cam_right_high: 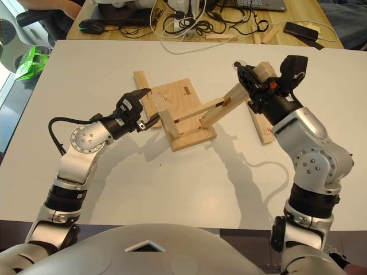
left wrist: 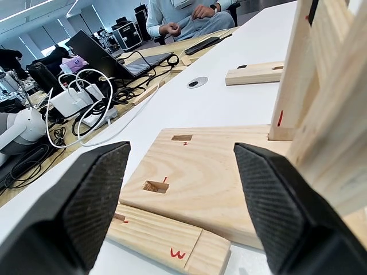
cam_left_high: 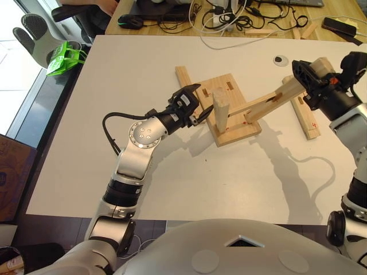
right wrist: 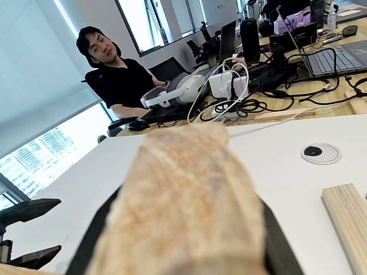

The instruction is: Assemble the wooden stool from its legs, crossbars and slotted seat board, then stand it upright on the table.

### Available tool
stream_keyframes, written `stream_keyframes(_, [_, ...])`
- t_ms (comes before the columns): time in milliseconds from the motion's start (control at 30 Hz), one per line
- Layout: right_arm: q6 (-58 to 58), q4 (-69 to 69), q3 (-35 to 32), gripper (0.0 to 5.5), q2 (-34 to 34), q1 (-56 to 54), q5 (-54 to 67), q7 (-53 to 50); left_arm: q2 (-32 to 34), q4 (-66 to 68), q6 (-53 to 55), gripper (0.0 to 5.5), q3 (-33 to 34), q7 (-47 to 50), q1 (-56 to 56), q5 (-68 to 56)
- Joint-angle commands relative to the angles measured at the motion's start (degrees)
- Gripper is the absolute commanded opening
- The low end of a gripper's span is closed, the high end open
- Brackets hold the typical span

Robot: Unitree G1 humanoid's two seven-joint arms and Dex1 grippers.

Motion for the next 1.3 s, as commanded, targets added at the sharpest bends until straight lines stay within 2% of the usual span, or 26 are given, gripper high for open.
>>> stream_keyframes(33, [8.2, 3.1, 6.6, 0.99, -1.0, 2.4, -3.7, -1.2, -0.3, -0.2, -0.1, 3.35, 0.0, 0.2, -0.9, 0.1])
stream_keyframes(367, [9.9, 4.3, 12.3, 0.99, -0.5, -1.9, -8.4, -1.9, -0.5, 0.1, -0.4, 3.35, -0.3, 0.1, -1.8, 0.3])
stream_keyframes(500, [10.9, 5.5, 9.6, 0.99, 2.2, -4.0, -5.9, -3.0, -0.5, 0.4, -0.6, 3.35, -0.5, 0.1, -2.1, 0.4])
stream_keyframes(667, [10.6, 5.4, 9.3, 0.99, 1.0, -3.7, -7.6, -1.5, -0.5, 0.8, -1.0, 3.35, -0.5, 0.1, -2.1, 0.7])
stream_keyframes(700, [10.3, 5.2, 9.5, 1.35, 0.8, -3.5, -8.2, -1.1, -0.5, 0.8, -1.1, 3.35, -0.5, 0.2, -2.1, 0.7])
stream_keyframes(1000, [6.4, 5.6, 17.7, 2.77, -4.3, -1.9, -21.2, 2.9, -0.6, 0.8, -1.1, 3.35, -0.5, 0.4, -2.1, 0.7])
stream_keyframes(1300, [-15.1, 2.7, 8.2, 2.77, 3.8, -6.4, -23.4, 5.7, -0.7, 1.3, -1.3, 3.35, -0.4, 0.8, -2.0, 0.7])
